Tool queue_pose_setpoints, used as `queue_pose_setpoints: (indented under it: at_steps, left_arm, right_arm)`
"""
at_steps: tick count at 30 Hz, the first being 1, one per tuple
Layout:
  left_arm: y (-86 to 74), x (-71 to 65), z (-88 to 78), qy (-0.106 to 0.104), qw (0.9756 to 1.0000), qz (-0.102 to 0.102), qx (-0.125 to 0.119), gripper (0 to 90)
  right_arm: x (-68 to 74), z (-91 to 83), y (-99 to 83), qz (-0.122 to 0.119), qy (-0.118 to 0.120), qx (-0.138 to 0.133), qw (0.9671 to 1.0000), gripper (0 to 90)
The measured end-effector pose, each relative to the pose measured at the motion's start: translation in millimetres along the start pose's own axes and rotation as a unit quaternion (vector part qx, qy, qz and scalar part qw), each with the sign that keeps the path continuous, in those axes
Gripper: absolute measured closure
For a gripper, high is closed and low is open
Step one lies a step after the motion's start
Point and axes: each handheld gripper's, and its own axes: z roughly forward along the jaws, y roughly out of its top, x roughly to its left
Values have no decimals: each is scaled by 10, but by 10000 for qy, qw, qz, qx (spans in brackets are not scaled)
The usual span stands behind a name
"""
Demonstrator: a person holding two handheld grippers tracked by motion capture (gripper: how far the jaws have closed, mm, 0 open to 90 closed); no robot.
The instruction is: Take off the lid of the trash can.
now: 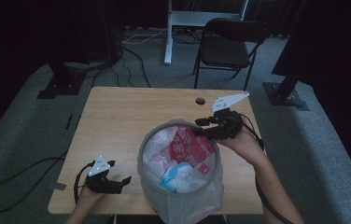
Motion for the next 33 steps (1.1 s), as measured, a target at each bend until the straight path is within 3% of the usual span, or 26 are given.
queue_pose_setpoints:
  at_steps: [4, 13, 21, 27, 33]
  left_arm:
    - [4, -11, 8, 8, 10000, 9, 15, 27]
    - [0, -2, 8, 32, 10000, -8, 28, 27]
    - [3, 1, 3, 34, 10000, -4, 14, 28]
    - [-2, 3, 5, 21, 10000, -10, 23, 27]
    - [-7, 7, 10, 19, 10000, -32, 26, 27]
  right_arm:
    - [51, 2, -55, -24, -76, 185, 9998, 736]
    - [146, -20, 65, -109, -538, 267, 9981, 787]
    - [113, -171, 131, 97, -569, -87, 9983, 806]
    - [74, -225, 148, 326, -359, -345, 9982, 819]
    - [-27, -338, 139, 636, -258, -782, 9946, 834]
